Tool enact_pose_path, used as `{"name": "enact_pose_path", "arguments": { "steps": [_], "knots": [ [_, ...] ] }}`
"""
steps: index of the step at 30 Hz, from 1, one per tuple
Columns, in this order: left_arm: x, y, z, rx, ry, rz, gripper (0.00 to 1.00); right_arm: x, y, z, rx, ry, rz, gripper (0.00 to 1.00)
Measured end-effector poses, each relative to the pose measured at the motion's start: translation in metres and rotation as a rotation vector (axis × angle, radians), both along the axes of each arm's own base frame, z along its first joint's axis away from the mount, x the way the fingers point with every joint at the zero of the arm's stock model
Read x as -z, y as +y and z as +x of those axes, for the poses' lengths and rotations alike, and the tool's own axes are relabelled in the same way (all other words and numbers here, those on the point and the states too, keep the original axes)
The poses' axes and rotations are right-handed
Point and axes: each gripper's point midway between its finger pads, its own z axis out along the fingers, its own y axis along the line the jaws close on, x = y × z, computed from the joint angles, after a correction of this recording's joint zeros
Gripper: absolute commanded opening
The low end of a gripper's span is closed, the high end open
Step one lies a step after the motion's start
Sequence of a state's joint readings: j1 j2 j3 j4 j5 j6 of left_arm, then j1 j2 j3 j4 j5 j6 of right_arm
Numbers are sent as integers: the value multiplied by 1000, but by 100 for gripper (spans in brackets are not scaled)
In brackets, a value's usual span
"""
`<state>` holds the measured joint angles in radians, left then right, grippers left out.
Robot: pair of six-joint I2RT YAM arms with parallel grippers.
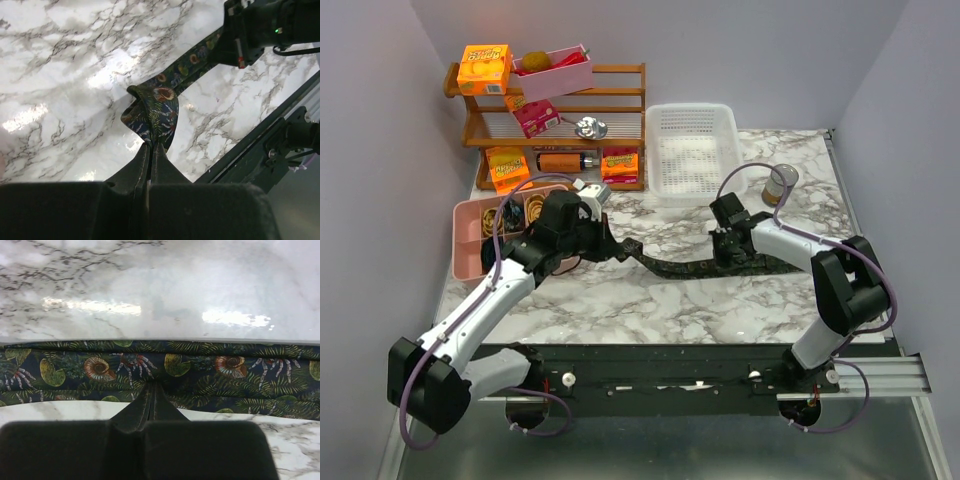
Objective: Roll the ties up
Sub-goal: Flatten out the tie at the center of the board.
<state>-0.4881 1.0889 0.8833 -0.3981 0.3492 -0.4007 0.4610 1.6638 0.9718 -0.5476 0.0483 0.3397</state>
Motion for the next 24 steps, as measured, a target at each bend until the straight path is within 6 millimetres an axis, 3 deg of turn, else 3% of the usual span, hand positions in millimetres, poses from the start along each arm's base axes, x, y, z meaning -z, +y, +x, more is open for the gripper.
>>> {"name": "enact_pose_path", "arguments": {
  "steps": [5,6,8,9,12,13,16,19,24],
  "knots": [
    [16,7,-4,-14,93,71,14,0,-10,1,24,7,-21,0],
    [20,8,-4,-17,118,89,27,0,-11,1,27,8,-24,1],
    [27,11,-5,-25,161,124,42,0,-12,1,29,7,-29,0],
    [31,13,-6,-30,182,141,58,0,-12,1,29,8,-30,0],
    [46,24,-5,-66,250,235,85,0,-13,0,30,10,-33,0],
    [50,29,-4,-89,267,263,89,0,-13,0,30,10,-34,0],
    [59,52,1,-184,301,387,92,0,-13,0,30,10,-34,0],
    [53,73,13,-286,280,490,92,0,-13,0,30,10,-34,0],
    [40,82,28,-351,221,507,91,-1,-13,0,29,9,-33,0]
  ]
}}
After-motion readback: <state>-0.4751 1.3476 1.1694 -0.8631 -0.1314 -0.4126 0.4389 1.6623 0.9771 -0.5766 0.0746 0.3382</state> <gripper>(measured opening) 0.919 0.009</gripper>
